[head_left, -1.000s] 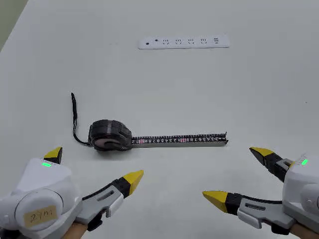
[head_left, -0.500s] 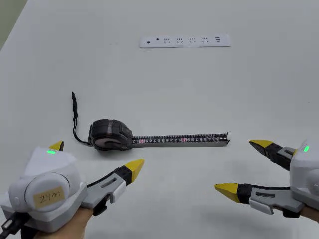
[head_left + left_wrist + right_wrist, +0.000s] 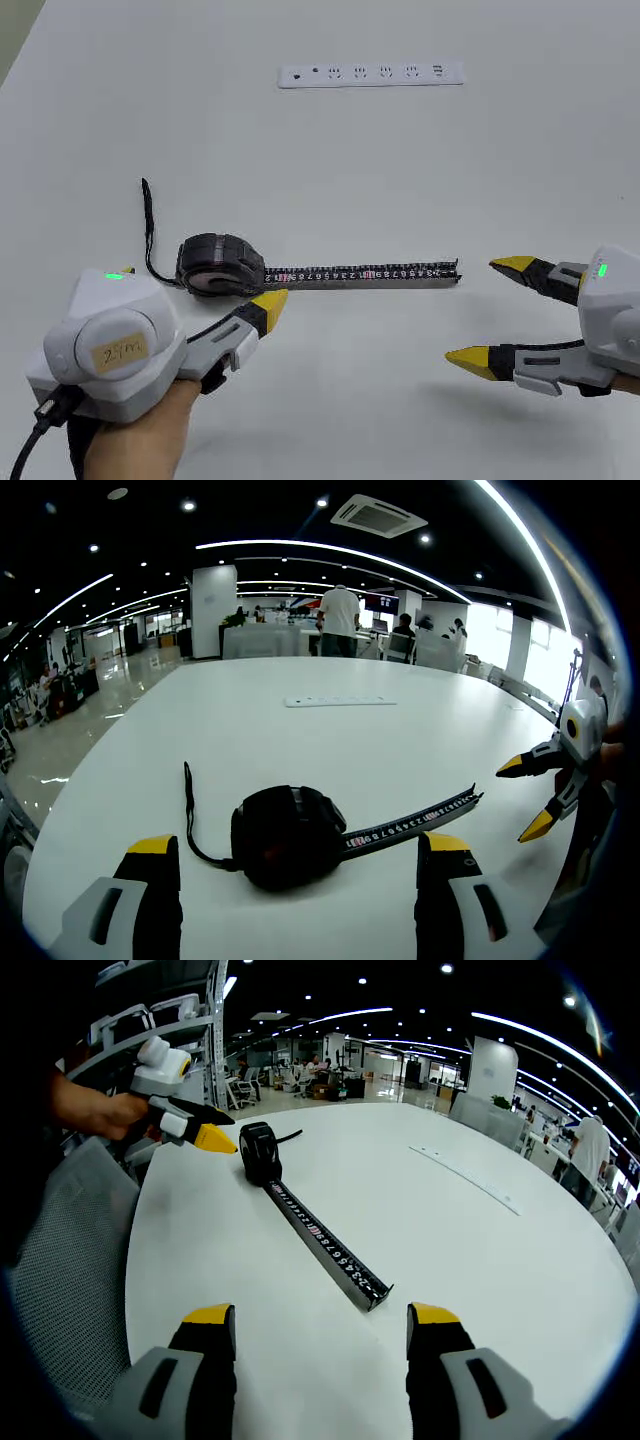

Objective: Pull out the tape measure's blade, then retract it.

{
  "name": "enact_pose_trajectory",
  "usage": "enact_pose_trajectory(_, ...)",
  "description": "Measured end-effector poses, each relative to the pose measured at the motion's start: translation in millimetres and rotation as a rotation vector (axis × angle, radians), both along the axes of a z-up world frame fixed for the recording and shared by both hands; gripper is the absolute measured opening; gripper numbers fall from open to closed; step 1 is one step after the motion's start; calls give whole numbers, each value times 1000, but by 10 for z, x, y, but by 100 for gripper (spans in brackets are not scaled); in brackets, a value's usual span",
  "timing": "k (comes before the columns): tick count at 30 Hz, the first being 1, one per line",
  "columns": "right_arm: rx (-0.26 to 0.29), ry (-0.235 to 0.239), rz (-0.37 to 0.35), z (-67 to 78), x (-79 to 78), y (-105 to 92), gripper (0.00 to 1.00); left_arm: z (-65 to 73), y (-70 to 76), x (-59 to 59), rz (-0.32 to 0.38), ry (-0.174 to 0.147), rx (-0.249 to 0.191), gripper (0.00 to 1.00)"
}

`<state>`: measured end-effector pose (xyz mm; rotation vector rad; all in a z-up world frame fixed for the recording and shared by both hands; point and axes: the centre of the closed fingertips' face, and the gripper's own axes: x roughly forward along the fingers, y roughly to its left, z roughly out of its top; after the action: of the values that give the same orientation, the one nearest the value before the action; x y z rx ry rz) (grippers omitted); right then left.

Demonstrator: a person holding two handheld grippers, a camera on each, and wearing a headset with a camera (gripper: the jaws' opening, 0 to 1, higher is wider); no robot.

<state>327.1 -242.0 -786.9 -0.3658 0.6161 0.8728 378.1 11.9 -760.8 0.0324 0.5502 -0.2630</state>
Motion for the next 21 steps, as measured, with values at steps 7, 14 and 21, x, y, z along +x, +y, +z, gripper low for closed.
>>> enact_pose_trajectory(7,-14,0,77,-54,91,-11,66,-44,-10,67,16,7,-2,94)
enact_pose_trajectory(14,-18,-5,122,-96,196,-14,62,-88,-3,102,29,19,-3,90)
enact_pose_trajectory(21,-17,-11,154,-116,243,-10,52,-113,-1,110,37,29,-5,84)
